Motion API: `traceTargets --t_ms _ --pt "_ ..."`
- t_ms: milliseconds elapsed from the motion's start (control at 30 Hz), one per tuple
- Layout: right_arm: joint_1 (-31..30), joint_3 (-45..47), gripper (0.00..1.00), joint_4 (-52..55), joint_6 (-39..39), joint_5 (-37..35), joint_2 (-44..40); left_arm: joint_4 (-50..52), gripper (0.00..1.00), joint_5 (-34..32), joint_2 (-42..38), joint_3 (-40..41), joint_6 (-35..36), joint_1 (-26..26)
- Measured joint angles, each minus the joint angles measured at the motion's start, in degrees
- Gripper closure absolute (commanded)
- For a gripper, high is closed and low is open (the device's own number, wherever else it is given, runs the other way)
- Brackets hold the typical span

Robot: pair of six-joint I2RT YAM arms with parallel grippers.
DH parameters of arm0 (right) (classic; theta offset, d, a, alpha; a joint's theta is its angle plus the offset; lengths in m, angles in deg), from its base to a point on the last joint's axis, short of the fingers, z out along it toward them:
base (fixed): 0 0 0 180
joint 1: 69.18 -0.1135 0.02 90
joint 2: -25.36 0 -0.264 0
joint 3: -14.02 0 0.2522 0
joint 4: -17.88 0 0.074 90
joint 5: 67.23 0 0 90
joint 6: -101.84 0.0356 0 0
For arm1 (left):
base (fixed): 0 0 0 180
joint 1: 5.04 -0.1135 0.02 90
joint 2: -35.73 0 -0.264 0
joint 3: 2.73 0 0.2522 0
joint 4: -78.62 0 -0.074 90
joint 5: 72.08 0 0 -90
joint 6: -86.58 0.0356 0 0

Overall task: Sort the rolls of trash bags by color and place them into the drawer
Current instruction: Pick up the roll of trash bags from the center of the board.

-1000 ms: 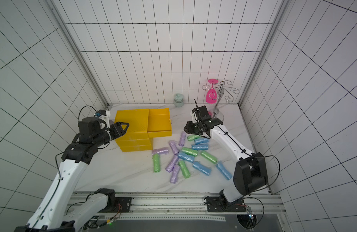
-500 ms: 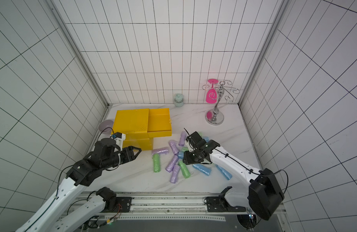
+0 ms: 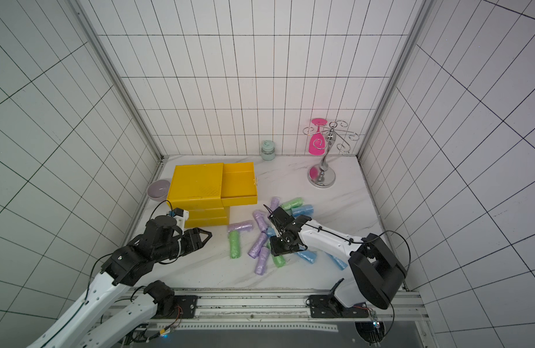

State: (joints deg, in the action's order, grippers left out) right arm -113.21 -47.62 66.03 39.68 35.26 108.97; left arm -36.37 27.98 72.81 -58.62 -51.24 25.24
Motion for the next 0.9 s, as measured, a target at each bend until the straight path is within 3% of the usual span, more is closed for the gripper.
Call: traceTargets --t_ms 233,633,900 --pt "-0.59 0.0 0.58 -1.01 0.0 -1.62 2.84 0.02 0.38 0.0 0.0 0.04 -0.04 0.0" --pt "-1.01 -0.04 0.89 -0.68 0.22 -2.69 1.77 0.07 0.36 -1.09 1.01 -0.61 0.92 0.0" --pt "0.92 -4.44 0.94 7.91 0.04 -4.04 -10.03 1.46 0.33 -3.1 5.88 -15.13 7.72 -3.37"
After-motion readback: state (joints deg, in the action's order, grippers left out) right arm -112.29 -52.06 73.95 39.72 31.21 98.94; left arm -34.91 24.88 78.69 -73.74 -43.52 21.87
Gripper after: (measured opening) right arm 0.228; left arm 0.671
